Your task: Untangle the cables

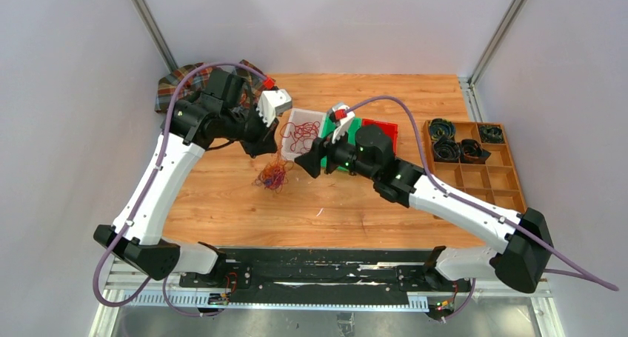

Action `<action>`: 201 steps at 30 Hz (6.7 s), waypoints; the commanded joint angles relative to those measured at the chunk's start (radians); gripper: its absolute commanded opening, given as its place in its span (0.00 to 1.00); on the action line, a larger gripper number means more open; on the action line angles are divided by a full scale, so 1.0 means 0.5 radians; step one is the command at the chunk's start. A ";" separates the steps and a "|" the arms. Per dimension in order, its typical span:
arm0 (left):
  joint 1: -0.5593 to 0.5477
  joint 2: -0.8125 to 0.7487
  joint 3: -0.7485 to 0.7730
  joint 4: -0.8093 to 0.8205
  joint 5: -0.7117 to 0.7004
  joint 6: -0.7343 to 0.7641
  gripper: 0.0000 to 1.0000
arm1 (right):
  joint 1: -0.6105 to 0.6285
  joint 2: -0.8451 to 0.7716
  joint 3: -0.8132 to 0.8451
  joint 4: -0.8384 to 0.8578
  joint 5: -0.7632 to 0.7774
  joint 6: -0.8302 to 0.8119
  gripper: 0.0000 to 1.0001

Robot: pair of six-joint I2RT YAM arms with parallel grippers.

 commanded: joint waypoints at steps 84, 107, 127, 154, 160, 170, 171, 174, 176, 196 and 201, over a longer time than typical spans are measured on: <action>-0.195 0.321 1.820 -0.509 -0.594 0.324 0.00 | 0.198 1.200 0.059 0.889 0.265 0.359 0.51; -0.195 -0.454 0.534 0.742 -0.846 0.430 0.00 | 0.157 0.329 -0.049 0.454 0.273 -0.013 0.76; -0.195 -0.550 0.145 0.531 -0.338 0.182 0.01 | 0.150 0.257 0.585 -0.067 0.125 -0.414 0.80; -0.195 -0.552 -0.296 0.525 -0.383 0.142 0.53 | -0.257 0.258 0.289 0.130 0.028 -0.013 0.00; -0.195 -0.521 -0.330 0.443 -0.509 0.163 0.90 | -0.532 0.399 0.297 -0.225 0.054 -0.016 0.01; -0.195 -0.528 -0.340 0.312 -0.499 0.239 0.98 | -0.634 0.860 0.411 -0.479 0.200 0.089 0.01; -0.195 -0.534 -0.343 0.310 -0.494 0.242 0.98 | -0.633 0.895 0.424 -0.490 0.217 0.131 0.01; -0.195 -0.542 -0.353 0.303 -0.475 0.261 0.98 | -0.641 0.997 0.475 -0.494 0.279 0.298 0.01; -0.195 -0.541 -0.363 0.303 -0.462 0.261 0.99 | -0.641 1.057 0.521 -0.496 0.296 0.428 0.01; -0.195 -0.534 -0.323 0.269 -0.471 0.332 0.98 | -0.643 1.161 0.508 -0.636 0.601 0.722 0.04; -0.195 -0.562 -0.336 0.271 -0.509 0.358 0.98 | -0.641 1.254 0.679 -0.721 0.623 0.677 0.27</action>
